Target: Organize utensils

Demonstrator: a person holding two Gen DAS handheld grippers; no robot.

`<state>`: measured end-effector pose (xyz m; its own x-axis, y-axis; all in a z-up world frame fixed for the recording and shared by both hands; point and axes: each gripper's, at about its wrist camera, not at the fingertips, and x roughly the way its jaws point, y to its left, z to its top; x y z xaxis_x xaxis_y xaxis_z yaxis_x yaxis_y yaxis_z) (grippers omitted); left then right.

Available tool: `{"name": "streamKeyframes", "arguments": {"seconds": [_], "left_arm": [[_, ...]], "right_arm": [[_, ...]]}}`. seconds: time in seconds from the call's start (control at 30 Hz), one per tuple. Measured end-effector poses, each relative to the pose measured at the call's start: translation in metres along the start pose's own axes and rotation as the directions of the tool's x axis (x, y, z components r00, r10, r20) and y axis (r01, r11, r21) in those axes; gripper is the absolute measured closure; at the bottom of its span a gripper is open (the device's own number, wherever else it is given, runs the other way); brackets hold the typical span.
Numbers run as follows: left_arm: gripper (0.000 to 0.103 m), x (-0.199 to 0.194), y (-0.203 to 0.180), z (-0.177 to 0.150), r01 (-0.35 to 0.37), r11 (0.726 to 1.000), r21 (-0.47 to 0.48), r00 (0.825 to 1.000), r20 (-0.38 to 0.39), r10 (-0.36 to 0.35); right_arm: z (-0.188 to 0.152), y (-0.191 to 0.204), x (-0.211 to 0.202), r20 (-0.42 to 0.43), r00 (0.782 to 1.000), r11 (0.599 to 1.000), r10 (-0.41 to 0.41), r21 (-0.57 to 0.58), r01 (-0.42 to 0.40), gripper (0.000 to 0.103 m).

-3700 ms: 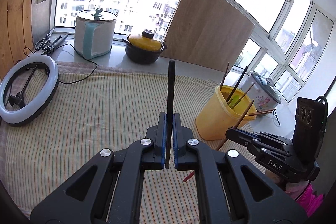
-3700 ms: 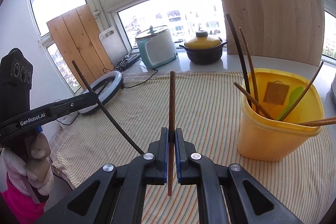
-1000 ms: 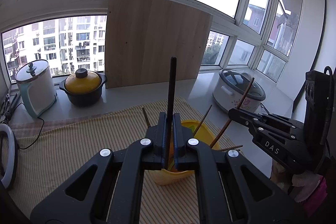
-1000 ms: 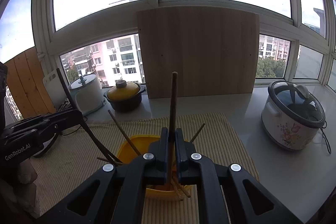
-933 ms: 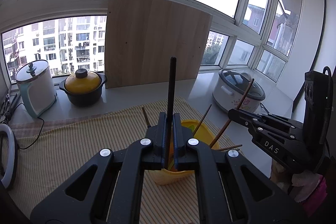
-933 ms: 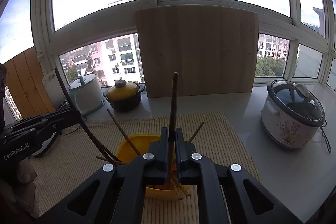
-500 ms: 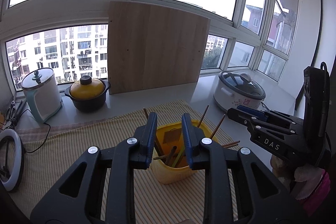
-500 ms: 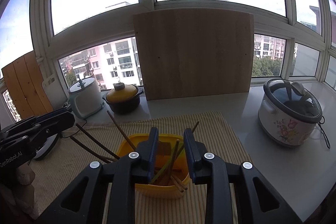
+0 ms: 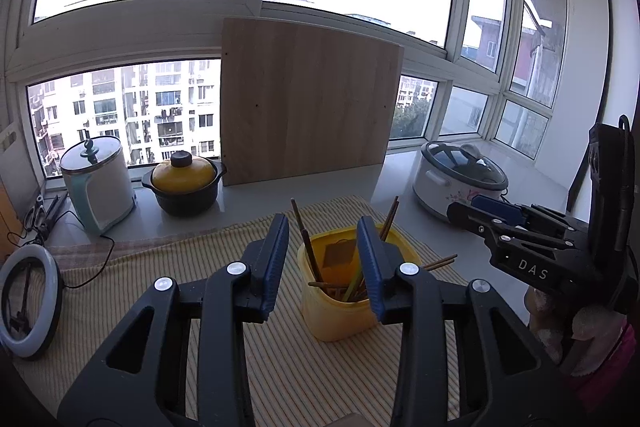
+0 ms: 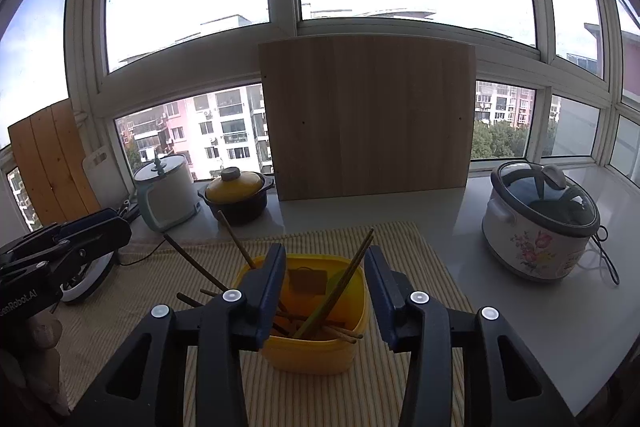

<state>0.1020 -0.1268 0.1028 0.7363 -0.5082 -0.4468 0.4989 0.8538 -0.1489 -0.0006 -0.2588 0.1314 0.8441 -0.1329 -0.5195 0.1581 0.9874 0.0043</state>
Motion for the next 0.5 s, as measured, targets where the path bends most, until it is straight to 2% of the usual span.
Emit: {"name": "streamKeyframes", "arguments": {"seconds": [0.1, 0.2, 0.27, 0.43, 0.5], "left_arm": [[0.059, -0.007, 0.001, -0.004, -0.001, 1.0, 0.003, 1.0, 0.012, 0.001], [0.058, -0.015, 0.002, -0.008, -0.013, 1.0, 0.011, 1.0, 0.023, 0.013], [0.055, -0.018, 0.004, -0.011, -0.016, 1.0, 0.01, 1.0, 0.024, 0.015], [0.047, -0.03, 0.006, -0.02, -0.043, 0.999, 0.023, 0.998, 0.039, 0.043], [0.035, -0.034, 0.007, -0.024, -0.056, 0.998, 0.024, 0.998, 0.04, 0.055]], "right_arm": [[-0.003, 0.001, -0.003, 0.005, 1.0, 1.0, 0.0, 0.004, 0.0, 0.049], [-0.006, 0.004, -0.007, 0.012, 1.0, 1.0, -0.01, 0.003, 0.009, 0.045], [-0.008, 0.005, -0.01, 0.016, 1.0, 1.0, -0.014, 0.005, 0.014, 0.038], [-0.012, 0.007, -0.014, 0.026, 0.999, 1.0, -0.021, 0.018, 0.021, 0.031], [-0.015, 0.008, -0.016, 0.035, 0.999, 0.999, -0.035, 0.017, 0.034, 0.026]]}}
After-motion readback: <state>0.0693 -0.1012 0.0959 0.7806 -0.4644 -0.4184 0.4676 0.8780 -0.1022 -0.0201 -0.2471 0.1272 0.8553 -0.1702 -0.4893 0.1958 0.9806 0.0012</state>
